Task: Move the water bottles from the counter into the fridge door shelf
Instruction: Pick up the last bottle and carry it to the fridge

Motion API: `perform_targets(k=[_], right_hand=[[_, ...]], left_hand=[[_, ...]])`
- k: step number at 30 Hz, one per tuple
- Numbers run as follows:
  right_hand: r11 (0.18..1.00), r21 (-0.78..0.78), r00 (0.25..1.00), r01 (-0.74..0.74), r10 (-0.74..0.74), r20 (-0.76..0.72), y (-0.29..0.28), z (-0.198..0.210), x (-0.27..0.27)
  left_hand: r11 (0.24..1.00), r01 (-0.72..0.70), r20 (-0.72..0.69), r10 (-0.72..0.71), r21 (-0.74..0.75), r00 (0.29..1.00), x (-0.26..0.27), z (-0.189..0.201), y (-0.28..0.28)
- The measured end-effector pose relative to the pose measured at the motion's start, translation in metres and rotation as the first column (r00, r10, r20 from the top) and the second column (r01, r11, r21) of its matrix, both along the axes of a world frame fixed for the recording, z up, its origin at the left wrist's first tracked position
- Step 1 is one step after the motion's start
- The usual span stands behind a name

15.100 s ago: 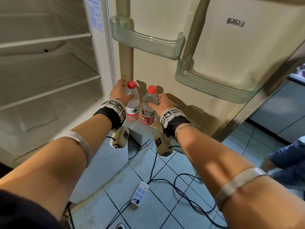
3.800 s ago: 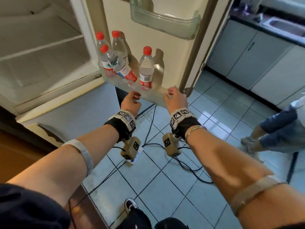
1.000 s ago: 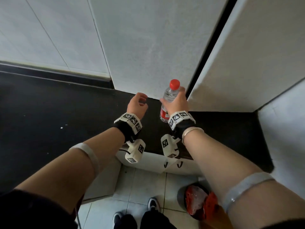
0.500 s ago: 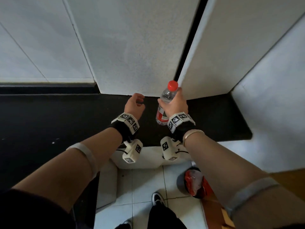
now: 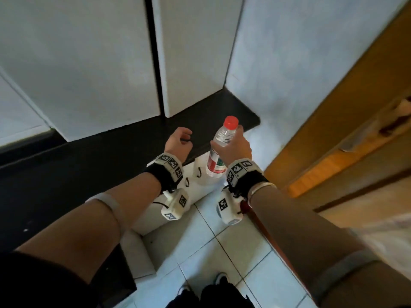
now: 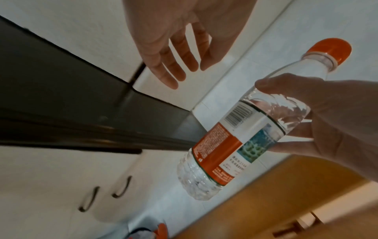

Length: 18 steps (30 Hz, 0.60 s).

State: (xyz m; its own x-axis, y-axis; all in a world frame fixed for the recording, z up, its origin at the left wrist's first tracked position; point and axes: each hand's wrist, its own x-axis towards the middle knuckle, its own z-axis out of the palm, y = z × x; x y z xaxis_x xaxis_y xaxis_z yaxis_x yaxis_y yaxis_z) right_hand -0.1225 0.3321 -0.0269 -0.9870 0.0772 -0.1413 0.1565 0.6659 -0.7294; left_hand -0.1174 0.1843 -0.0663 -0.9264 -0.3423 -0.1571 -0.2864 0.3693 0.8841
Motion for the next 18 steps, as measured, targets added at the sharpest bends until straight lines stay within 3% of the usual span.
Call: perform_targets(k=[8, 14, 18], right_hand=[[0.954, -0.011, 0.954, 0.299, -0.299, -0.031, 0.141, 0.003, 0.043], [0.857, -0.026, 0.857, 0.515, -0.515, -0.004, 0.273, 0.006, 0.099], [0.774, 0.001, 0.774, 0.633, -0.633, -0.007, 0.365, 0.011, 0.147]], left_hand=[[0.954, 0.293, -0.065, -0.288, 0.069, 0.955, -0.001, 0.007, 0.149], [0.857, 0.509, -0.077, -0.504, 0.079, 0.860, 0.023, 0.004, 0.290], [0.758, 0.650, -0.070, -0.646, 0.059, 0.760, 0.054, 0.005, 0.392]])
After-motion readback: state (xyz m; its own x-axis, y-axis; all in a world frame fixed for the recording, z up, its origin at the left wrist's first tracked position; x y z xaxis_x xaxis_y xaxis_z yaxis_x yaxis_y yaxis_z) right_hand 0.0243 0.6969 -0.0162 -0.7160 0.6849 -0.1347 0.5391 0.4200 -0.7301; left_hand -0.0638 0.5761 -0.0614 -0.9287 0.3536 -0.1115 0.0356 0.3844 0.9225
